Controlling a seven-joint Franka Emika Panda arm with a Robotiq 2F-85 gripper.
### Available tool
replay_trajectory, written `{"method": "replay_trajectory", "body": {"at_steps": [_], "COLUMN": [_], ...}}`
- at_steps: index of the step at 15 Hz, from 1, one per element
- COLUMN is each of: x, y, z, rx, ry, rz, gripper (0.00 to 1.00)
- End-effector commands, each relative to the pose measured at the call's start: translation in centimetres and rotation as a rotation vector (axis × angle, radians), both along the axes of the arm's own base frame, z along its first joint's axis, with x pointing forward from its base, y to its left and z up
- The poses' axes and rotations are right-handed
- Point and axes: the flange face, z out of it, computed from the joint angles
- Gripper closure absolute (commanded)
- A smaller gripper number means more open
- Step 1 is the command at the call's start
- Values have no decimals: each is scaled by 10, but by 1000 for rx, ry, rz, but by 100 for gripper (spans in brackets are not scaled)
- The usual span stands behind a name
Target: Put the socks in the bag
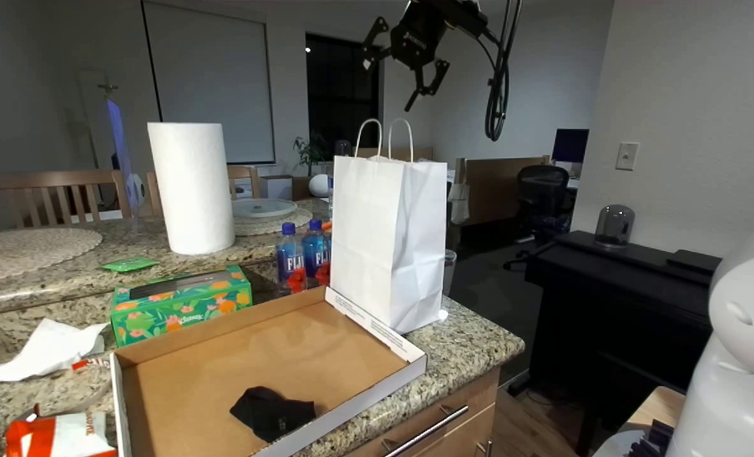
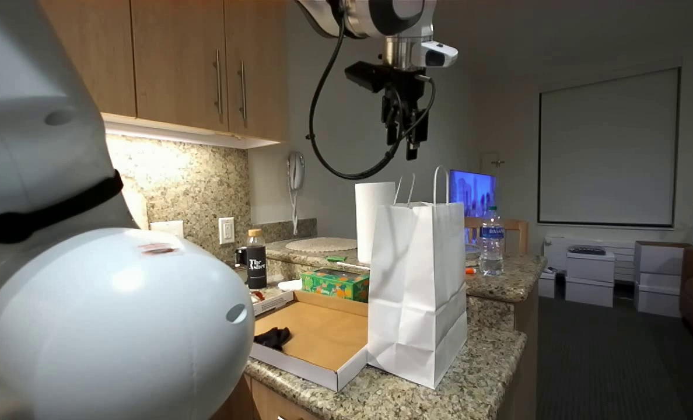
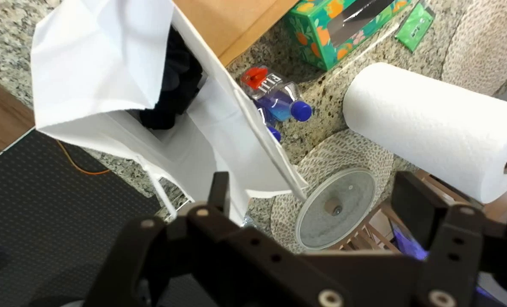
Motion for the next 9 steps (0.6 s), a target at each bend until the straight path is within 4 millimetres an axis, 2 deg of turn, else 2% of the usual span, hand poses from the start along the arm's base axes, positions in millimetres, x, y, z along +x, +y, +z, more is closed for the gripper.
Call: {"method": "replay_trajectory", "body": {"at_steps": [1, 4, 6, 9], "x": [-9, -12, -12, -9], "y": [37, 80, 111, 155], "z": [17, 21, 12, -17], "rx": [-29, -69, -100, -137], "ry": [25, 74, 127, 209], "rz": [143, 280, 374, 502], "gripper": [0, 0, 0, 0]}}
